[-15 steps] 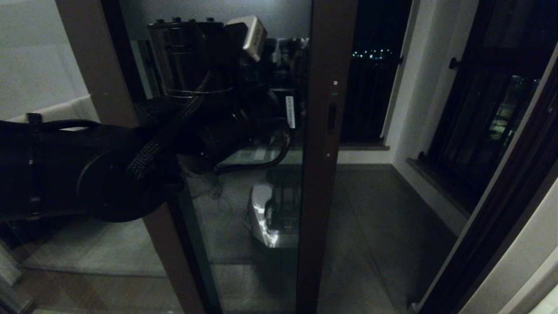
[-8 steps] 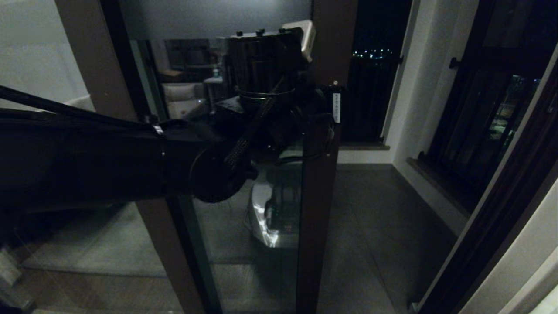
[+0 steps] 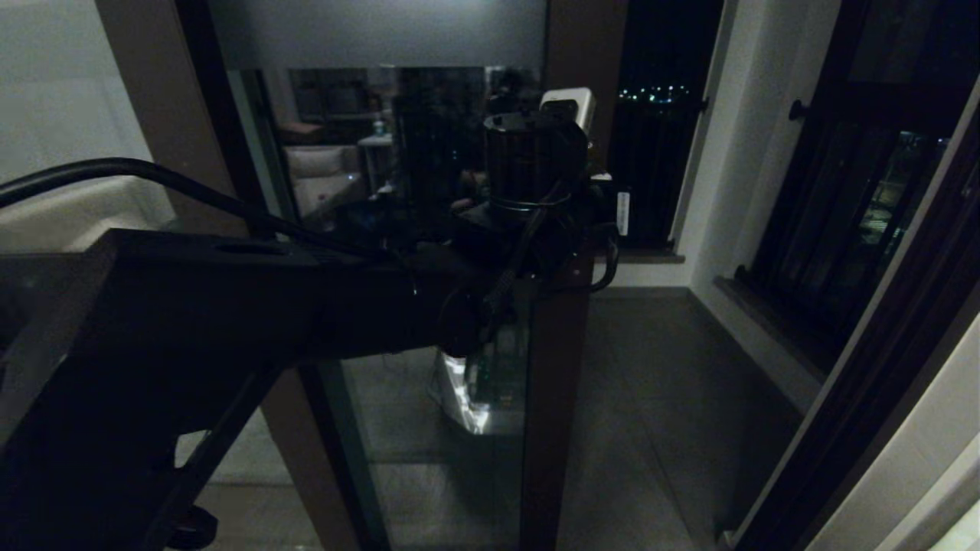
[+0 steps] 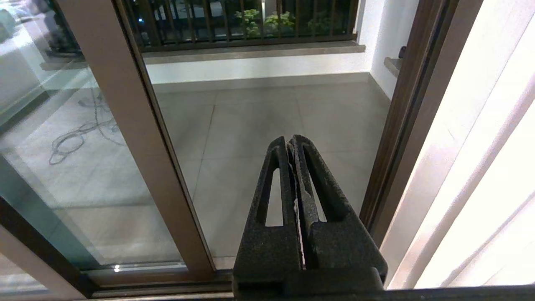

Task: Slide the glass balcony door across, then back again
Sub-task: Open the slid door

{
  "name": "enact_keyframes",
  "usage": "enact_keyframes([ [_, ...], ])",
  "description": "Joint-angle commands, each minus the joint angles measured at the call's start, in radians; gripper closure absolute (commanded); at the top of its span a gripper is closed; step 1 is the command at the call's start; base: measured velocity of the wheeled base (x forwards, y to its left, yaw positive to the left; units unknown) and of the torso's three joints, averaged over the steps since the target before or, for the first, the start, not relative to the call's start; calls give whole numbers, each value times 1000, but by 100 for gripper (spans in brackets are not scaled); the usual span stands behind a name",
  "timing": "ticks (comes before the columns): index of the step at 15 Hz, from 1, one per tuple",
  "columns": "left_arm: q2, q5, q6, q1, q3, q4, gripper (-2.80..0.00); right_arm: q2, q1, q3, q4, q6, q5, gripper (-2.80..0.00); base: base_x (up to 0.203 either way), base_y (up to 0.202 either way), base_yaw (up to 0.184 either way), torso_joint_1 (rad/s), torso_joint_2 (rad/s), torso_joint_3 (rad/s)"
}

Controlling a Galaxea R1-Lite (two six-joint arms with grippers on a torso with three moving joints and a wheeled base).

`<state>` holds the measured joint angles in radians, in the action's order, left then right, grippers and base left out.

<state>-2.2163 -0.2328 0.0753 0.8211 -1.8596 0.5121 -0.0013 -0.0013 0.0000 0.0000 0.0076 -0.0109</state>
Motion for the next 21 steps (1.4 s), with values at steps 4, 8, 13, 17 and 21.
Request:
enact_keyframes([
  [4, -63, 12, -3, 20, -90, -6, 0, 1, 0, 0, 0, 0, 0, 0, 0, 0, 0, 0, 0, 0],
  [8, -96, 58, -5, 29, -94, -15, 0, 1, 0, 0, 0, 0, 0, 0, 0, 0, 0, 0, 0, 0],
  [13, -191, 47, -8, -5, -102, -10, 0, 1, 1, 0, 0, 0, 0, 0, 0, 0, 0, 0, 0, 0],
  [17, -203, 38, -9, -37, -105, -1, 0, 1, 0, 0, 0, 0, 0, 0, 0, 0, 0, 0, 0, 0],
  [21, -227, 33, -29, -48, -109, 0, 0, 1, 0, 0, 0, 0, 0, 0, 0, 0, 0, 0, 0, 0],
])
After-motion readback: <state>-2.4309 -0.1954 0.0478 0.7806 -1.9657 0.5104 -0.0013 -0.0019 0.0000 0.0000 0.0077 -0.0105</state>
